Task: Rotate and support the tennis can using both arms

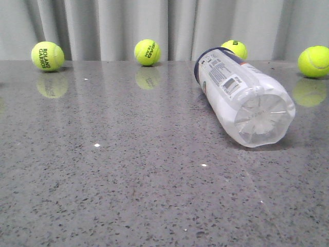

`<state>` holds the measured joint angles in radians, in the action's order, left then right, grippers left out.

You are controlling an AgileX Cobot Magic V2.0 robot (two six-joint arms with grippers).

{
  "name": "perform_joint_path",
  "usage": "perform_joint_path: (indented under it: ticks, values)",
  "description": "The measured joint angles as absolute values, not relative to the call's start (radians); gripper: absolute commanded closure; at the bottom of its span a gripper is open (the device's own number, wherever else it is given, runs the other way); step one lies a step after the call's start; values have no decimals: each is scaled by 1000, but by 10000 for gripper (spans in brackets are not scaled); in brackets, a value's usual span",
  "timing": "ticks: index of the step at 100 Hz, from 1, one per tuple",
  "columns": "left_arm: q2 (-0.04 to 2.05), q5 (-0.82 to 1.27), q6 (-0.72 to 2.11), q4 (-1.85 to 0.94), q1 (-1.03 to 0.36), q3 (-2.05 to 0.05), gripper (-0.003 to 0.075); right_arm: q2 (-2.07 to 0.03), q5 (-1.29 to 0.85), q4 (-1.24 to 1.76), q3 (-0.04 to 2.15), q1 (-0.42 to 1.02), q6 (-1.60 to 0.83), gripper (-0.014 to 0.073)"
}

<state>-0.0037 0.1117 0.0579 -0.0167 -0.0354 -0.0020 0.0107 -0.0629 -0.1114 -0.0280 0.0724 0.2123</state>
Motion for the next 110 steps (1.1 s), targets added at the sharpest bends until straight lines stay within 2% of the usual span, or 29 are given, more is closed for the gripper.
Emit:
perform_joint_path:
  ticks: [90,110]
  values:
    - [-4,112,58,-17,-35,-2,740,11,-48,-111,-25,72,212,660]
    - [-4,112,58,-17,-35,-2,740,-25,-165,-111,122,72,212,660]
